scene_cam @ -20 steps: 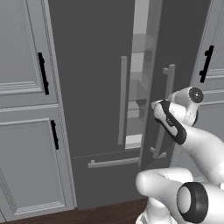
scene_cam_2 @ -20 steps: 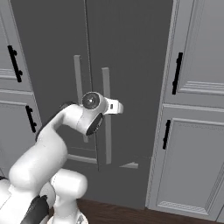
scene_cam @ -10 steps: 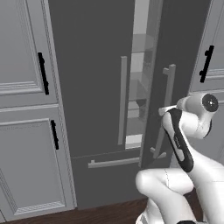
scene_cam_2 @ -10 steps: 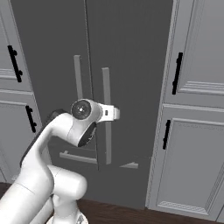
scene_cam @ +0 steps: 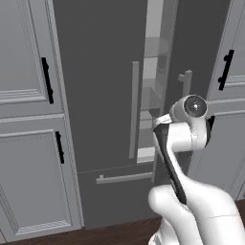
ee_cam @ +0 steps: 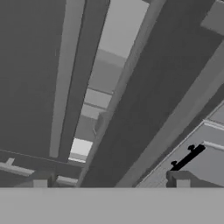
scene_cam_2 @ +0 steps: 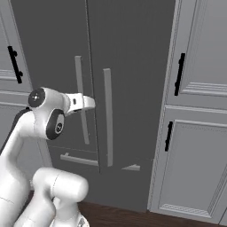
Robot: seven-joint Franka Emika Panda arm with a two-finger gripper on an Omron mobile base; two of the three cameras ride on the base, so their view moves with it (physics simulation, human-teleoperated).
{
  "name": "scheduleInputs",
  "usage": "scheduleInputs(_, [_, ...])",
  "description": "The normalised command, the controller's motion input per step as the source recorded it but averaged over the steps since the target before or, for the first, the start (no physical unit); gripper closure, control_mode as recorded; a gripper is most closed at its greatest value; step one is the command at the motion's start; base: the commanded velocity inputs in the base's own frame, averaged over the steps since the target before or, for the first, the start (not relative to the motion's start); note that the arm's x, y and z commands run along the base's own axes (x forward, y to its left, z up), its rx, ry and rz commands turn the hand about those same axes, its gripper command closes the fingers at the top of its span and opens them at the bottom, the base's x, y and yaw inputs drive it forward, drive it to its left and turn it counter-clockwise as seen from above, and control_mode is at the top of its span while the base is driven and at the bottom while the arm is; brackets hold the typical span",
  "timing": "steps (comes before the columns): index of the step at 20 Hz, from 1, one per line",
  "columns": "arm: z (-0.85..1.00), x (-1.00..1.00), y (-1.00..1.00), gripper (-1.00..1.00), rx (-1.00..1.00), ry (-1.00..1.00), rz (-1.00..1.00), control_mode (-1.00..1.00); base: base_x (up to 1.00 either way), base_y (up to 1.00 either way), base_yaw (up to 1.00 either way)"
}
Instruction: Take the strawberry from the fridge and place it on top of the pancake, located on the dining counter.
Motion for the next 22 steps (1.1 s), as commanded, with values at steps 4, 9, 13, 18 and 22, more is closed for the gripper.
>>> scheduleInputs(4, [0.43, 0.14, 0.98, -1.00, -0.26, 0.23, -0.04, -1.00, 0.00, 0.00, 0.00])
scheduleInputs(9, [0.13, 0.39, 0.56, -1.00, -0.20, 0.19, -0.08, -1.00, 0.00, 0.00, 0.00])
scheduleInputs(13, [0.00, 0.74, -0.01, -1.00, -0.08, 0.15, -0.11, -1.00, 0.00, 0.00, 0.00])
scheduleInputs(18, [-0.03, 0.78, -0.07, -1.00, -0.03, 0.07, -0.06, -1.00, 0.00, 0.00, 0.00])
scheduleInputs(22, [-0.17, 0.64, 0.00, -1.00, -0.05, 0.03, -0.01, -1.00, 0.00, 0.00, 0.00])
